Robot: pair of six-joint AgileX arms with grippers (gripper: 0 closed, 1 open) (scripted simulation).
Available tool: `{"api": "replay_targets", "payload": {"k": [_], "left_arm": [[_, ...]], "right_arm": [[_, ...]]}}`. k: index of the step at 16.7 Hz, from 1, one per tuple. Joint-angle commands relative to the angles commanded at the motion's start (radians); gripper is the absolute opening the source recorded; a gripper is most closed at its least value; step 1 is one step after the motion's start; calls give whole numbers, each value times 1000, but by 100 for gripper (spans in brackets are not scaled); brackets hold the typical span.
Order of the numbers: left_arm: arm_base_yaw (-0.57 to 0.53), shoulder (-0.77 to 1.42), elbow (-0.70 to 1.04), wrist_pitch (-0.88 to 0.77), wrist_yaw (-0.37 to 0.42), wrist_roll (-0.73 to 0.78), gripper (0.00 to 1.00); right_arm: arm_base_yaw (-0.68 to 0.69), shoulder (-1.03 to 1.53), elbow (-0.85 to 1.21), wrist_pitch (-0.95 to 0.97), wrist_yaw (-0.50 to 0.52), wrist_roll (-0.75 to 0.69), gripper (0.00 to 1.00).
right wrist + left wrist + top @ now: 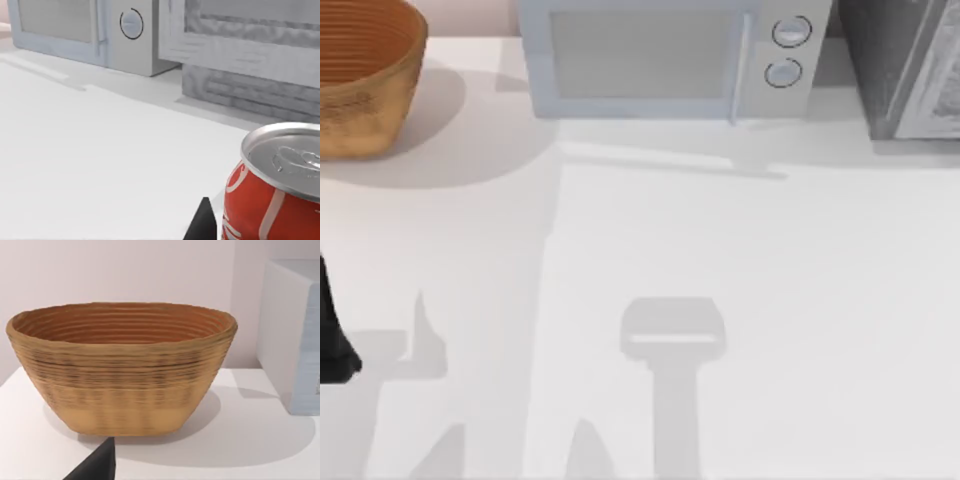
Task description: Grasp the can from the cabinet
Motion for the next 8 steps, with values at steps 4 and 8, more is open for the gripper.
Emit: {"api": "replay_targets", "payload": {"k": [4, 8], "left_arm": [[0, 0, 0, 0, 0, 0, 100], [0, 0, 0, 0, 0, 0, 100]], "right_arm": [[17, -9, -42, 5, -28, -7, 0], [17, -9, -42, 5, -28, -7, 15]]}}
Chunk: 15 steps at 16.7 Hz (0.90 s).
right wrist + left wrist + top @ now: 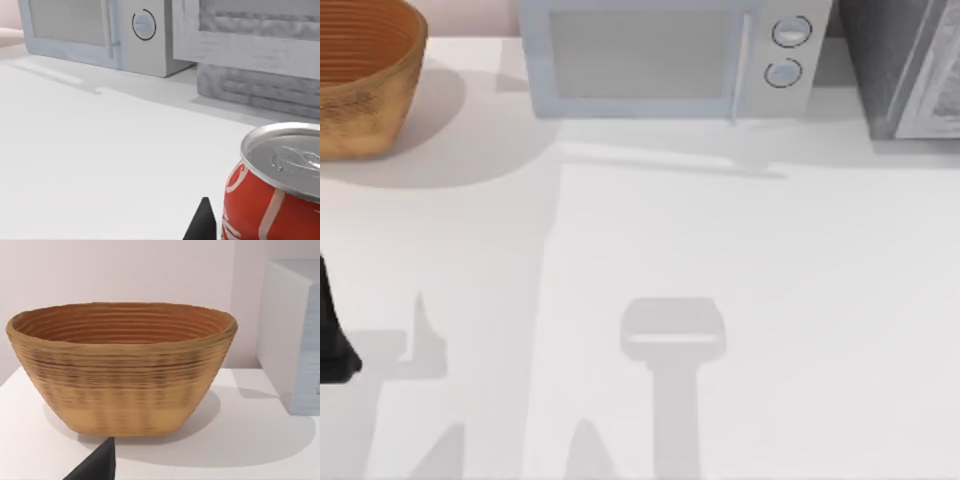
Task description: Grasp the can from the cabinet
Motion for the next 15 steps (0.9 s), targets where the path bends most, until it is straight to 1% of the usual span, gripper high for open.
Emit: {"api": "replay_targets", "payload": {"k": [11, 12, 15], "left_arm": [[0, 0, 0, 0, 0, 0, 100], [0, 0, 0, 0, 0, 0, 100], [0, 0, 0, 0, 0, 0, 100]], "right_arm": [[0, 0, 0, 0, 0, 0, 98], [0, 0, 0, 0, 0, 0, 100], [0, 0, 0, 0, 0, 0, 100]]}}
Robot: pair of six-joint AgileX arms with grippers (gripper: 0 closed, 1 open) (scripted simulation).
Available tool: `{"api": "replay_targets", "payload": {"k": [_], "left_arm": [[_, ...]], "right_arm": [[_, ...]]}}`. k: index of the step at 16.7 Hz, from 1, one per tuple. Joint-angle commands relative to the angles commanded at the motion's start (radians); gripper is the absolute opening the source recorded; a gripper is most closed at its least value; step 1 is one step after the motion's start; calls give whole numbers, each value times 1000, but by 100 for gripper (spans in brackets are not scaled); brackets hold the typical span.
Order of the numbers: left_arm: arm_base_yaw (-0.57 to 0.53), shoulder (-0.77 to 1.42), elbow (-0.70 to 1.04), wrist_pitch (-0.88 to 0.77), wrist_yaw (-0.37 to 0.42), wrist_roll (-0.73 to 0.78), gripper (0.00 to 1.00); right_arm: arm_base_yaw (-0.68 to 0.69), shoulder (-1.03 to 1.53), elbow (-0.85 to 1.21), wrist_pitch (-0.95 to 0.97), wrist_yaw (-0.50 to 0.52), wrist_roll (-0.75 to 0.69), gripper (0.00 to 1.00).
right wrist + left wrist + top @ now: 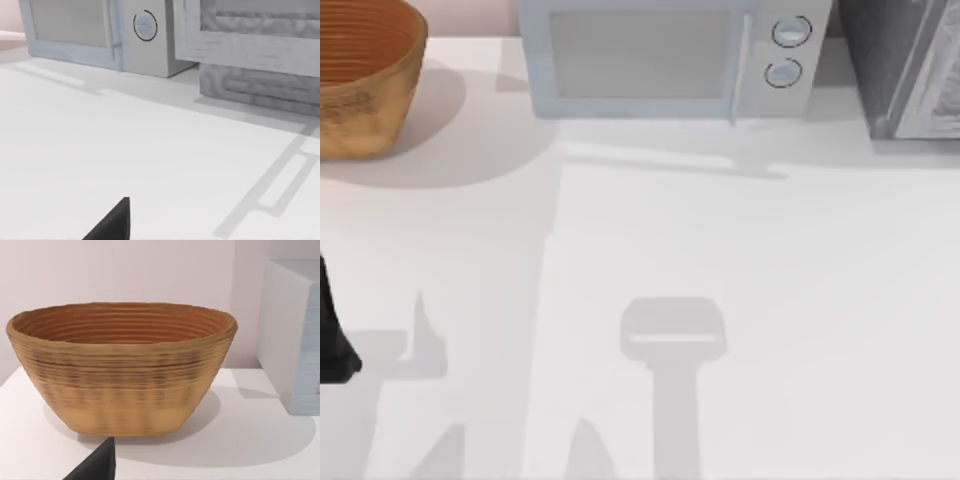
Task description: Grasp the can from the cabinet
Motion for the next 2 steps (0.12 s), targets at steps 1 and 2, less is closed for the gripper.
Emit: {"api": "replay_targets", "payload": {"k": [1, 2], "left_arm": [[0, 0, 0, 0, 0, 0, 100], [0, 0, 0, 0, 0, 0, 100]], "right_arm": [[0, 0, 0, 0, 0, 0, 100], [0, 0, 0, 0, 0, 0, 100]]}}
